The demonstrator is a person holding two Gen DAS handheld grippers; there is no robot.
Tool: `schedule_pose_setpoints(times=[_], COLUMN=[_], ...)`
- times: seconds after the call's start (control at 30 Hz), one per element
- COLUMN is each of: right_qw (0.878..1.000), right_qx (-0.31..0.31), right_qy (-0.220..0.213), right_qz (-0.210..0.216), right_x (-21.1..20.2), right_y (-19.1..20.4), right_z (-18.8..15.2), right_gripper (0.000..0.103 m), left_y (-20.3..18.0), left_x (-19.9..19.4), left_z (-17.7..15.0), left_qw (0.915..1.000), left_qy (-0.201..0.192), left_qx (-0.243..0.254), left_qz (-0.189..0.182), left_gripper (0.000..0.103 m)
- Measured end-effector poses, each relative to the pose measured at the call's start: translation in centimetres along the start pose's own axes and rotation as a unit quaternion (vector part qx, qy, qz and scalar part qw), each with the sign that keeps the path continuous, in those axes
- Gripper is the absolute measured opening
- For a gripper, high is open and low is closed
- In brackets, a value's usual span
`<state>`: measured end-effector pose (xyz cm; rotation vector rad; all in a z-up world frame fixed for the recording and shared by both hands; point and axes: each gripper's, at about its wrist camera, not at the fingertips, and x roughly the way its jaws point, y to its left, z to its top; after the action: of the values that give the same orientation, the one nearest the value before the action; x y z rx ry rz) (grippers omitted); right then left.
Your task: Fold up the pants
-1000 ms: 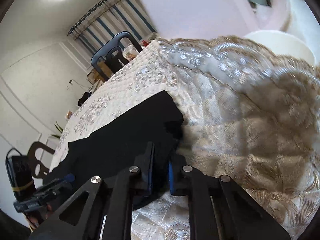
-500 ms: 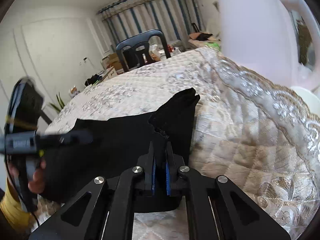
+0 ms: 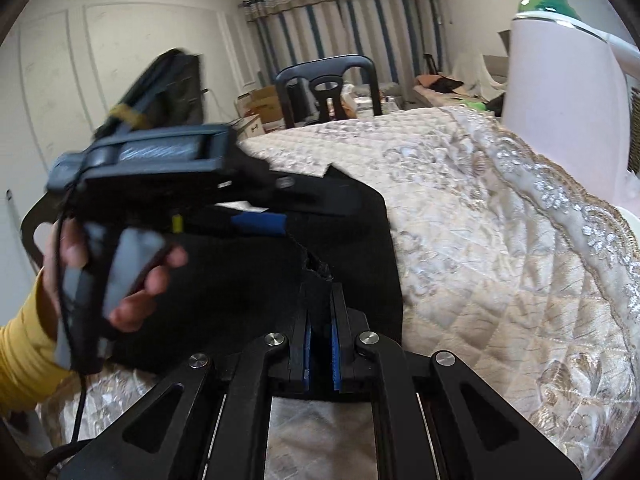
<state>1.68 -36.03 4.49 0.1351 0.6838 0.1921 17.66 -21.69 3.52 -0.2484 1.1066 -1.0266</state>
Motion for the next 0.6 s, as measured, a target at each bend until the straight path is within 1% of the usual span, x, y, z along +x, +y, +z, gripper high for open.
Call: schedule_pose_setpoints(times=[0.13,0.23,0.3,0.33,0.4,0.47,0.5,0.53,0.57,0.6], right_qw=[1.0,0.999,0.999,0.999,0.999,0.999,0.999,0.999,0.998,0.998], right_qx=[-0.017,-0.028,-0.031,-0.033,-0.033,-0.032,-0.033,-0.035,-0.038,-0.042], right_qy=[-0.003,0.001,0.003,0.003,0.004,0.005,0.005,0.005,0.005,0.005], right_qz=[0.005,0.017,0.025,0.026,0.028,0.036,0.038,0.04,0.041,0.042], right_x=[0.0,0.1,0.4,0.5,0.7,0.9,0.9,1.0,1.0,1.1], right_y=[0.7,1.3,1.5,1.6,1.8,2.0,2.2,2.4,2.7,3.0], right_z=[0.0,-0.1,0.0,0.0,0.0,0.2,0.3,0.4,0.5,0.5], right_gripper=[0.007,0.007,0.007,0.007,0.007,0.007,0.007,0.007,0.007,0.007], left_y=[0.7,1.4,1.6,1.7,1.9,2.1,2.3,2.4,2.5,2.5], left_x=[0.3,0.1,-0.2,-0.4,-0.8,-1.2,-1.4,-1.6,-1.9,-2.2], left_z=[-0.1,-0.3,-0.5,-0.6,-0.8,-0.9,-1.0,-1.0,-1.1,-1.1], left_qw=[0.9998,0.9992,0.9991,0.999,0.9988,0.9985,0.9985,0.9985,0.9984,0.9983], left_qy=[0.007,0.002,0.0,0.0,-0.003,-0.005,-0.006,-0.007,-0.01,-0.013], left_qx=[-0.018,-0.036,-0.04,-0.04,-0.038,-0.037,-0.038,-0.038,-0.038,-0.036], left_qz=[-0.002,0.015,0.018,0.019,0.031,0.041,0.04,0.038,0.04,0.044], left_gripper=[0.075,0.073,0.065,0.063,0.054,0.048,0.044,0.041,0.035,0.026])
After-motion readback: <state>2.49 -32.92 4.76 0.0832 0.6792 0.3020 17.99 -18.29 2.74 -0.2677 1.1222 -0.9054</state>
